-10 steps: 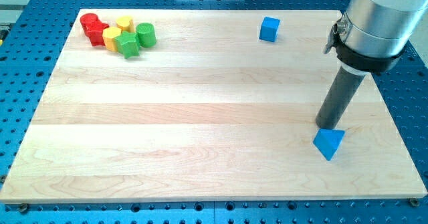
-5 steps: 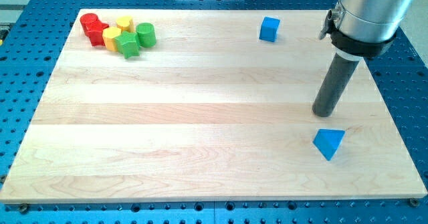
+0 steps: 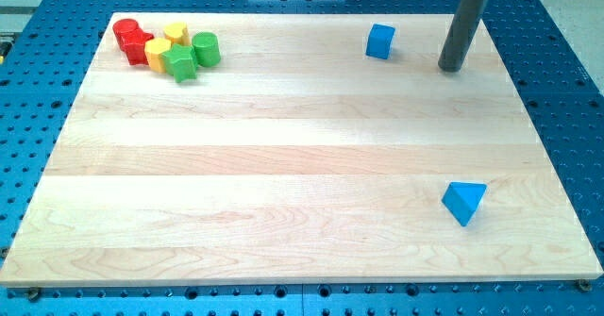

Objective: Place the cube above the triangle

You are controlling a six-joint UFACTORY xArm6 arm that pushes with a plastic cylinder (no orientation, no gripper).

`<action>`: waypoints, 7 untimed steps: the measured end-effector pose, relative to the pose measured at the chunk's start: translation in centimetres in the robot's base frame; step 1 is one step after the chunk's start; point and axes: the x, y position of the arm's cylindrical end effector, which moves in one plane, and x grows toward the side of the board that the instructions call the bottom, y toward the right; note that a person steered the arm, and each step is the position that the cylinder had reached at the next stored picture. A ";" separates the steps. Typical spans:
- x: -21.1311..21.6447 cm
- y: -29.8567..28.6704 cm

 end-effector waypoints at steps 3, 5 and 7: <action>-6.7 -0.4; -7.0 -8.5; -1.0 -12.0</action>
